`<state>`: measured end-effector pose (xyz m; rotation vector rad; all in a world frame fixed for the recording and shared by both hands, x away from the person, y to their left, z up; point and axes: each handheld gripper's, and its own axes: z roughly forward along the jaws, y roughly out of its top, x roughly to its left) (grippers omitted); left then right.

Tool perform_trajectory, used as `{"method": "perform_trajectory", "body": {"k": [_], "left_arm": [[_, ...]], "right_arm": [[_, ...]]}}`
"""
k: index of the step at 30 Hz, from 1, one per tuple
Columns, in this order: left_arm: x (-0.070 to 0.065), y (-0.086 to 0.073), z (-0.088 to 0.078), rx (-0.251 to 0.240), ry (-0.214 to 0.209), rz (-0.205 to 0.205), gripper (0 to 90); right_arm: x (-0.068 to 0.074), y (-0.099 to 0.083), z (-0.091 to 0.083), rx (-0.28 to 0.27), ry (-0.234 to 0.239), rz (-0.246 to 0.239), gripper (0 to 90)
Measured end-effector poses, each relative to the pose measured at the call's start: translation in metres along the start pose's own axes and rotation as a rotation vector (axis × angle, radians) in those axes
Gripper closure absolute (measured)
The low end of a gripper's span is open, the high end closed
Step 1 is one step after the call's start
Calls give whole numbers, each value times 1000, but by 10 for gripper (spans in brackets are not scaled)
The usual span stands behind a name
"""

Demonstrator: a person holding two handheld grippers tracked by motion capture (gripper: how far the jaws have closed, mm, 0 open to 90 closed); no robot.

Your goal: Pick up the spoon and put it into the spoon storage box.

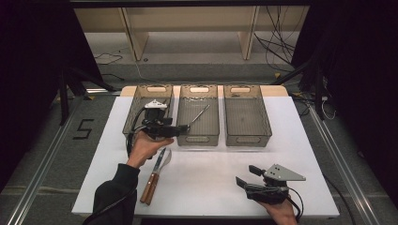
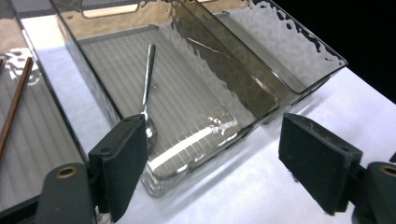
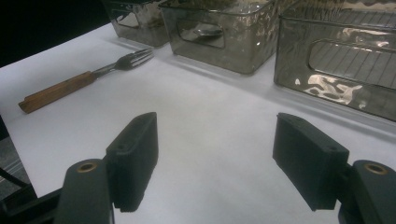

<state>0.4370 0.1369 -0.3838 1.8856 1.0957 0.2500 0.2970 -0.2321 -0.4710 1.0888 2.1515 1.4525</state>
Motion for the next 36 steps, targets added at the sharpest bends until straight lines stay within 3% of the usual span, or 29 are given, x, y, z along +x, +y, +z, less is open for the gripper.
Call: {"method": "perform_trajectory", "body": {"k": [4,16,24,36], "left_arm": [[-1,-13,-8,-6,-9,-1,221],[-1,-48,-28,51,76,17,221],[-1,-66,-32,99,64,4,218],[-11,-94,-36,182,72,1,237]], "right_arm": [[0,0,0,-1,0,0,316],[1,0,1,-1,4,-4,317],[0,0,0,1,3,-4,316],[0,-1,1,1,3,0,316]]}}
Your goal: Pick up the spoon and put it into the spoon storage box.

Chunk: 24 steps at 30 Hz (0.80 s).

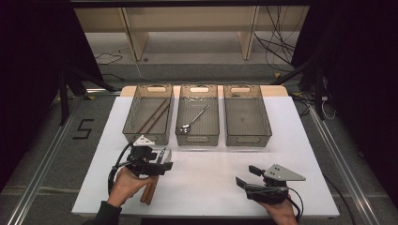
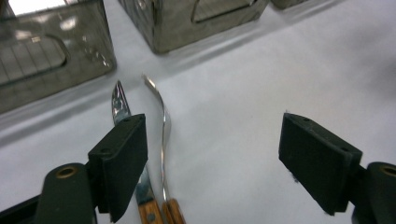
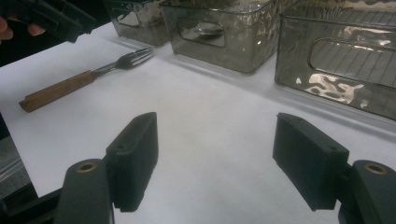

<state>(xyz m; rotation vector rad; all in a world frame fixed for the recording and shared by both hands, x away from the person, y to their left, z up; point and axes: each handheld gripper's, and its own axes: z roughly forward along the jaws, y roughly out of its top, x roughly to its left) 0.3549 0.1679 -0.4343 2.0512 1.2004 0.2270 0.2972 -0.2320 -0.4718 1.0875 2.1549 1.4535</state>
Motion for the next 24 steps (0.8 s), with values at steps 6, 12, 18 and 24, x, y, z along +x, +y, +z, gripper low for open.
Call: {"method": "perform_trajectory", "body": {"k": [6,12,18,24], "left_arm": [[1,-12,-1,7,13,-17,243],[0,-21,-4,11,48,-17,241],[-1,-31,-1,15,78,-28,199],[-3,-40,0,30,87,-25,171]], "right_arm": [[-1,-1,0,-1,0,1,316],[-2,-1,-1,1,-3,6,316],[-2,-1,-1,0,-5,9,316],[-1,-1,-1,-2,-4,4,316]]}}
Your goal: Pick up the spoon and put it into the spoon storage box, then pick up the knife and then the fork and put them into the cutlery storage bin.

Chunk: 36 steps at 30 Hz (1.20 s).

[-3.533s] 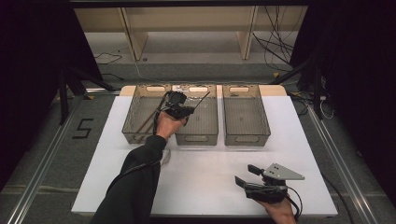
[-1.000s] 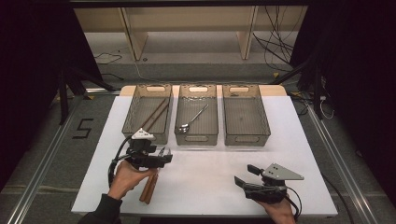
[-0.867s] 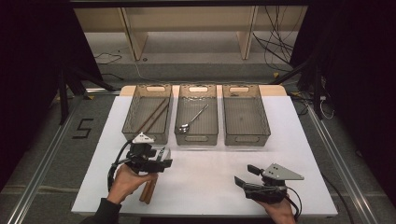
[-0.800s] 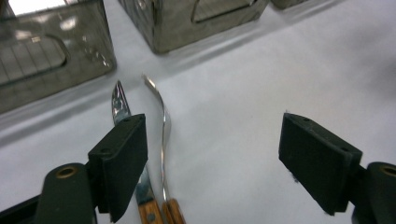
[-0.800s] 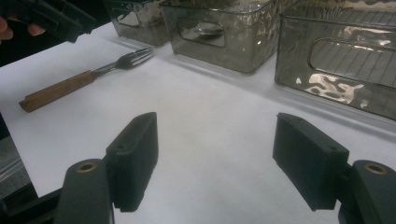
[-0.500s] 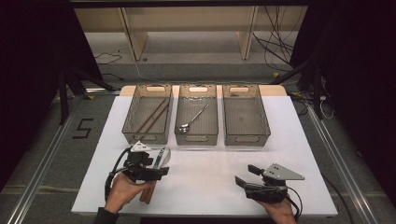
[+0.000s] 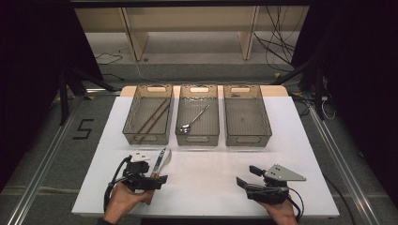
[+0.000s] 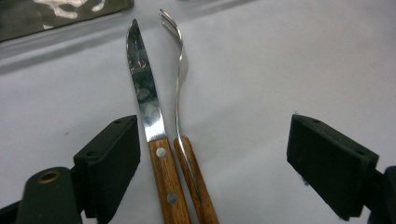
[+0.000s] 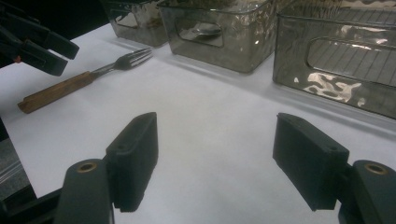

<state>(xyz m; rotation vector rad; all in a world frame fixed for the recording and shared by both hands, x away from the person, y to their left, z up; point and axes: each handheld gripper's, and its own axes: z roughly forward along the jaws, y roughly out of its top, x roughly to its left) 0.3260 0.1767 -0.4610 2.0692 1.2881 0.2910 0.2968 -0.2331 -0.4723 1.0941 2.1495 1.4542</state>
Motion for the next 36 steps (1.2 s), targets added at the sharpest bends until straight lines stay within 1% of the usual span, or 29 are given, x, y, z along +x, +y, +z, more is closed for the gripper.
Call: {"method": "perform_trajectory", "body": {"k": [4,8,11,13,14,17,20,24,27,30,33,36], "left_arm": [[-3,-3,1,9,8,10,173],[-7,-6,1,-4,22,11,196],[-10,-8,2,-18,28,11,234],[-11,-9,1,-11,29,13,262],[-11,-10,1,-9,29,6,278],[-12,-13,1,-5,33,4,323],[-13,-16,1,7,29,10,361],[-15,-18,0,13,47,22,409],[-15,-19,1,13,50,17,440],[-15,-20,1,13,53,24,474],[-17,-21,3,25,73,33,511],[-18,-21,3,21,86,44,544]], "right_arm": [[0,0,0,1,-1,0,316],[-1,-1,-1,1,-4,3,316],[-2,-1,-1,-3,-4,4,316],[-3,-1,-1,-2,-4,5,316],[-3,-1,-1,-3,-4,5,316],[-2,-1,-1,-2,-5,1,316],[0,0,-1,-2,-4,-1,316],[1,0,-1,2,-4,-4,316],[1,0,0,4,-4,-8,316],[1,0,0,3,-5,-7,316],[2,0,0,5,-4,-11,316],[1,0,0,5,-4,-7,316]]}}
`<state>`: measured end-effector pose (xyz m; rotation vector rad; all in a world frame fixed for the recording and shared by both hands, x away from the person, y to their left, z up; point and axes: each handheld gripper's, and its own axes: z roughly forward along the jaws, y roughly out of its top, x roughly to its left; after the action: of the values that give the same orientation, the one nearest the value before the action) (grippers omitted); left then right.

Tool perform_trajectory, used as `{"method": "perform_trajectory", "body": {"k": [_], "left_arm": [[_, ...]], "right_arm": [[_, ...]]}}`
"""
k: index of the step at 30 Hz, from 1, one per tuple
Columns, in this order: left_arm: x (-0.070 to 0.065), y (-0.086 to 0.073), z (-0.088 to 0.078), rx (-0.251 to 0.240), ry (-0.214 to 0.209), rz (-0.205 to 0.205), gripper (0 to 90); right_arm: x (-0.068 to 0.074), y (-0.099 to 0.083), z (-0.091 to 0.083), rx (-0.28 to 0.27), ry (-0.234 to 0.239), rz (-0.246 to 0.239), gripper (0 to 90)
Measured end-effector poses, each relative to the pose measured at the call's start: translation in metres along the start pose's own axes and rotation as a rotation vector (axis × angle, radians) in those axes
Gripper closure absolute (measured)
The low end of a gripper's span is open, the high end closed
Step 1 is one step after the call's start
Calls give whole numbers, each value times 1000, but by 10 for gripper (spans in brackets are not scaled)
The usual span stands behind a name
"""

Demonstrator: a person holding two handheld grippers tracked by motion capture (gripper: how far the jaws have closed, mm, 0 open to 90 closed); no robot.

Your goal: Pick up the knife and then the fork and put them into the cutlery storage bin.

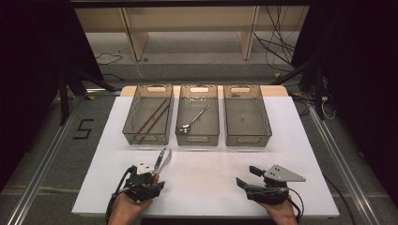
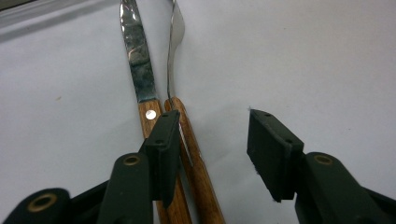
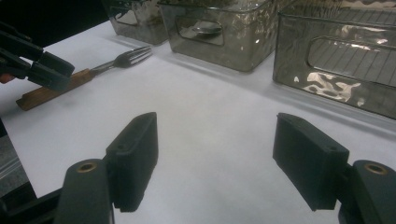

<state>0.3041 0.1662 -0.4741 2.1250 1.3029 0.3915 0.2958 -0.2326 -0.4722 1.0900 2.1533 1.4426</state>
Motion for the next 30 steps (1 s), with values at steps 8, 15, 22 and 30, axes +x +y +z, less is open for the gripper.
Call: {"method": "perform_trajectory", "body": {"k": [8,15,22,30], "left_arm": [[0,-1,-1,-8,17,14,616],[0,0,2,11,32,-4,600],[-4,-2,10,70,38,8,614],[-7,-1,12,57,62,12,666]], "right_arm": [[1,0,1,2,0,-5,316],[1,0,0,2,1,-4,316],[1,0,0,1,-1,-4,316],[1,0,1,3,-1,-6,316]]}}
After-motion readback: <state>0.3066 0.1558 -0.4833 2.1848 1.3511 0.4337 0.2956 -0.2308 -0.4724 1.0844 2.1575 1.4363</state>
